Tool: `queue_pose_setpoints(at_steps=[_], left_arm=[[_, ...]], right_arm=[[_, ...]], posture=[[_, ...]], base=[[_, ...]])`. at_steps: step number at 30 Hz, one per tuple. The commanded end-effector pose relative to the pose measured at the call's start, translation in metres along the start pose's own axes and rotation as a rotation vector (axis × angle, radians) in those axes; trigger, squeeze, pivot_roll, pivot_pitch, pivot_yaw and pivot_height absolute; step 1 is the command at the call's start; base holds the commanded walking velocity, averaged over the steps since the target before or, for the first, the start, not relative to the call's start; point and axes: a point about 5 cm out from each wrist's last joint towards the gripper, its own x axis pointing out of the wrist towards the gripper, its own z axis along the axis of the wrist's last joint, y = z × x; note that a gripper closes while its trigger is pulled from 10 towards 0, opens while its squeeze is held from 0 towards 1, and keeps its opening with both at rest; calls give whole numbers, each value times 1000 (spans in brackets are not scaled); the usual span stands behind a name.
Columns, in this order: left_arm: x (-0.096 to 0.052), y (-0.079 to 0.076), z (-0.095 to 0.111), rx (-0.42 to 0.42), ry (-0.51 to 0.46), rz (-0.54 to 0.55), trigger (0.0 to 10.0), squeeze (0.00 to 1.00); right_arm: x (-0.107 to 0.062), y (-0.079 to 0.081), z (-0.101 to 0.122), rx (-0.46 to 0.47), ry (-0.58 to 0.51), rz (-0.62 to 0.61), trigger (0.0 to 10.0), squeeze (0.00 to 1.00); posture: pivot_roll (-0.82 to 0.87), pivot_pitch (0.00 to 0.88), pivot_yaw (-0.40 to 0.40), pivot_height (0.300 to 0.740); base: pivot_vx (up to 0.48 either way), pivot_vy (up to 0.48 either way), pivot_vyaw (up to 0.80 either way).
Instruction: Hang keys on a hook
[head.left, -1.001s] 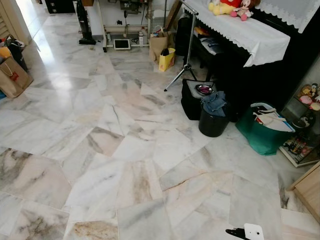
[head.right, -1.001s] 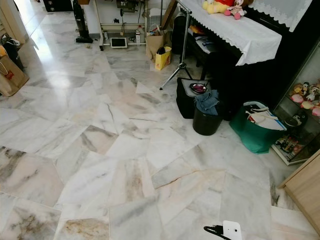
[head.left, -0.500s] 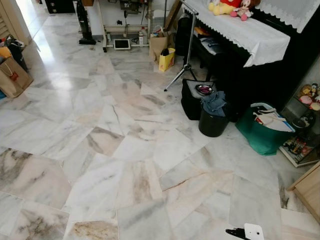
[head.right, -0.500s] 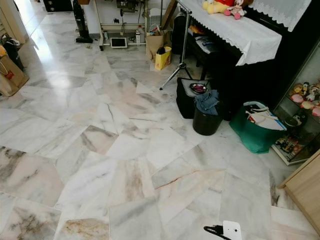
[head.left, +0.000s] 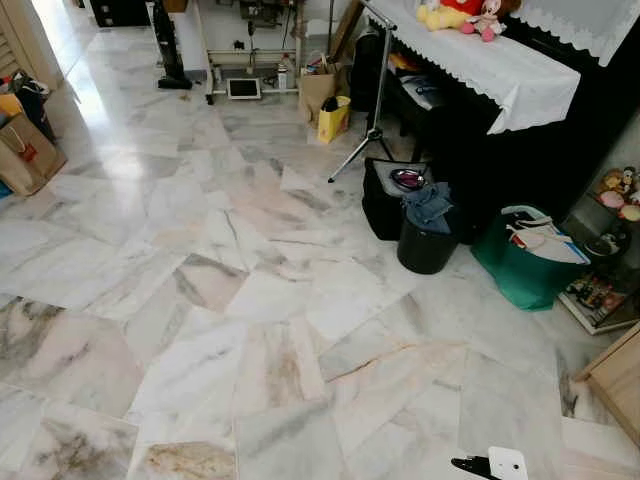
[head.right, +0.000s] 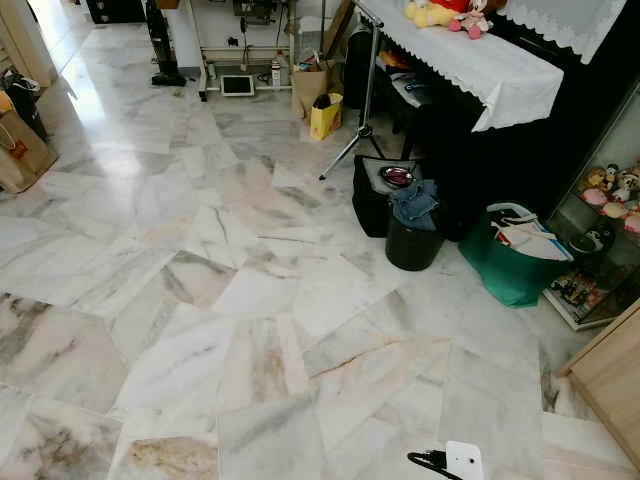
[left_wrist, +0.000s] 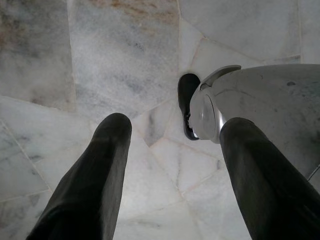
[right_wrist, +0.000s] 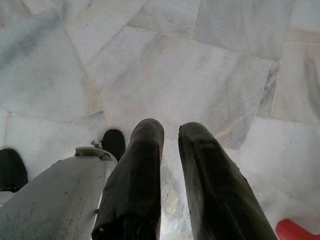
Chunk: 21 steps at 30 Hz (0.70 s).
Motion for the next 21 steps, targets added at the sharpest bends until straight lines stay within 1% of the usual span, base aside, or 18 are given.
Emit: queue_pose_setpoints(at_steps=[1, 21], left_arm=[[14, -48, 73, -127, -127, -100, 10000, 0], [14, -48, 73, -127, -127, -100, 10000, 0]], right_arm=[[2, 35, 35, -29, -129, 191, 10000, 0], [2, 35, 35, -29, -129, 191, 10000, 0]], posture=[[27, 0, -80, 740], [27, 0, -80, 740]], base=[[0, 0, 0], [0, 0, 0]])
